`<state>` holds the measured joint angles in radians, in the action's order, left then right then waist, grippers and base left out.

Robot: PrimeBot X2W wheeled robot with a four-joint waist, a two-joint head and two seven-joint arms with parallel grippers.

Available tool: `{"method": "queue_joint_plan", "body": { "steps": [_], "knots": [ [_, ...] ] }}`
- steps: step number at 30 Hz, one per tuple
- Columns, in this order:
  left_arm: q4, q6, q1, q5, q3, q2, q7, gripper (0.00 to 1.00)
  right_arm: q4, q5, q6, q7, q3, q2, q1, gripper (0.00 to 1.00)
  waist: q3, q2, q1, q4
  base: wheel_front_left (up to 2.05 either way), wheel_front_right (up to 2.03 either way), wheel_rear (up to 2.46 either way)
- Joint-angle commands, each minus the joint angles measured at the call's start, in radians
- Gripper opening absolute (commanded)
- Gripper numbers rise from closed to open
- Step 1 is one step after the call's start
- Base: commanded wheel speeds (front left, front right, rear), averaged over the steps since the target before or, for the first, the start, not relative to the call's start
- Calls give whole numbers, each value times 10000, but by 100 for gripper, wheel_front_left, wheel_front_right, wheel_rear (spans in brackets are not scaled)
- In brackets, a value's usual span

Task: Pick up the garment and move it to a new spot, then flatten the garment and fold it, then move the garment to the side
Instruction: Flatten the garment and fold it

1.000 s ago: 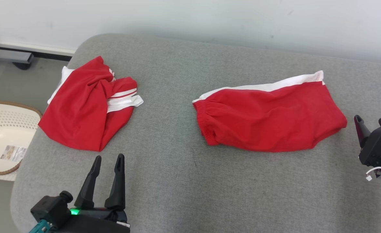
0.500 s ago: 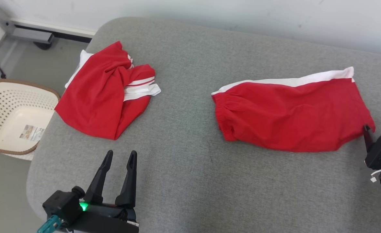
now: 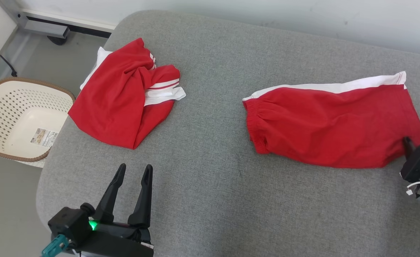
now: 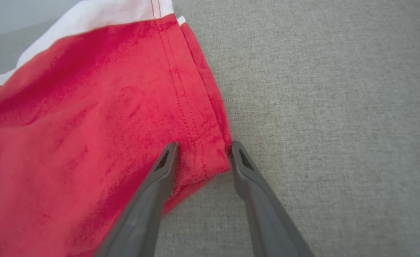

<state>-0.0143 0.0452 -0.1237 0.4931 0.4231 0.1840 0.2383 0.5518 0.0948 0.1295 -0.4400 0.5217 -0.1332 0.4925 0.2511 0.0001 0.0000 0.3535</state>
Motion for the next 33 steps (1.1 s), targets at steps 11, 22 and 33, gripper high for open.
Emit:
{"method": "queue_joint_plan", "body": {
  "steps": [11, 22, 33],
  "knots": [
    [-37, 146, -27, -132, 141, 75, -114, 100, -216, 374, 26, -85, 2, -47, -286, 0, -138, -1, 0, 12, 0, 0, 0],
    [-154, 98, 221, 129, 128, 51, -8, 100, -2590, 1720, 26, -667, -848, -21, -2214, 0, -533, -1, 0, -466, 0, 0, 0],
    [-182, 132, 82, 145, 167, 130, -37, 100, -3531, 1741, 26, -805, -1107, 448, -3022, 25, -617, -1, 0, -1045, 0, 0, 0]
  ]
}}
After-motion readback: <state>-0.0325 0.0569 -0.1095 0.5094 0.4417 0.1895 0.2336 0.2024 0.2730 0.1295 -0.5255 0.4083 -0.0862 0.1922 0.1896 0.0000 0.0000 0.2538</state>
